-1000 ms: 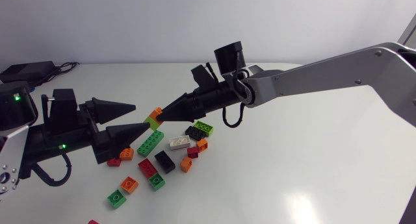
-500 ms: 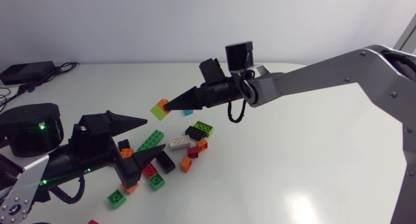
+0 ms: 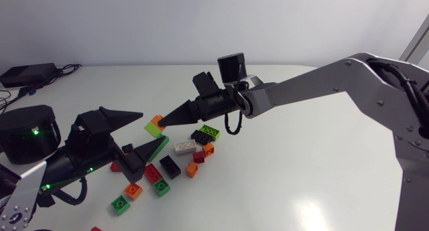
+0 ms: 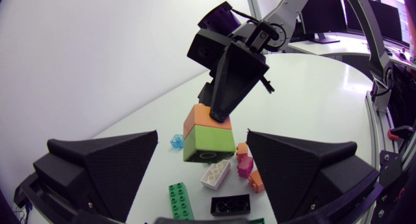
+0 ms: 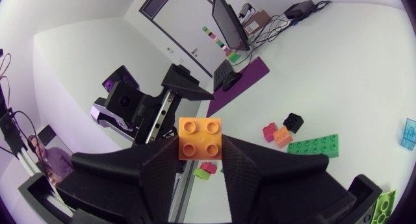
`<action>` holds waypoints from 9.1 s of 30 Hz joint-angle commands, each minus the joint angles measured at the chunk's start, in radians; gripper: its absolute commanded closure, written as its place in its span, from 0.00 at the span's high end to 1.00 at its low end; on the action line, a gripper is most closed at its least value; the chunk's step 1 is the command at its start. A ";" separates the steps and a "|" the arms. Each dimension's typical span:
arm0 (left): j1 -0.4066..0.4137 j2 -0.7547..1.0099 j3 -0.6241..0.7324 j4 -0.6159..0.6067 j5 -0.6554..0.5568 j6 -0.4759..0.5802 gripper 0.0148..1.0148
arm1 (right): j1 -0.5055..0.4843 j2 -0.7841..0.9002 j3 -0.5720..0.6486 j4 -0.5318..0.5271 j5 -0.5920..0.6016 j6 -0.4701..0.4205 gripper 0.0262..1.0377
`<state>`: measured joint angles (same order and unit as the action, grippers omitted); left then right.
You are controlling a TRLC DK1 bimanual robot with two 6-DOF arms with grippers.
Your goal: Disassemble duplo
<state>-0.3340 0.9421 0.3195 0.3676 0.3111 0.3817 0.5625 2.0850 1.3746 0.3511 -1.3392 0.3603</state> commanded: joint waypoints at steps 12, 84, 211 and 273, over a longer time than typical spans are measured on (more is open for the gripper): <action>-0.022 0.000 -0.031 -0.004 -0.007 0.011 0.46 | 0.027 0.052 0.030 0.012 -0.017 0.040 0.07; -0.043 0.092 -0.013 0.050 -0.055 0.085 0.33 | -0.015 -0.016 -0.009 0.058 -0.006 0.045 0.06; 0.497 0.098 0.082 0.243 -0.260 -0.288 0.66 | 0.691 0.063 0.164 -0.695 1.158 -0.804 0.96; 0.520 0.103 0.087 0.243 -0.259 -0.300 0.66 | 0.723 0.247 0.359 -0.753 1.039 -1.081 0.96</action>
<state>0.1776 1.0340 0.3744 0.5922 0.0517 0.1101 1.2774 2.2978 1.7195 -0.4084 -0.2924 -0.6971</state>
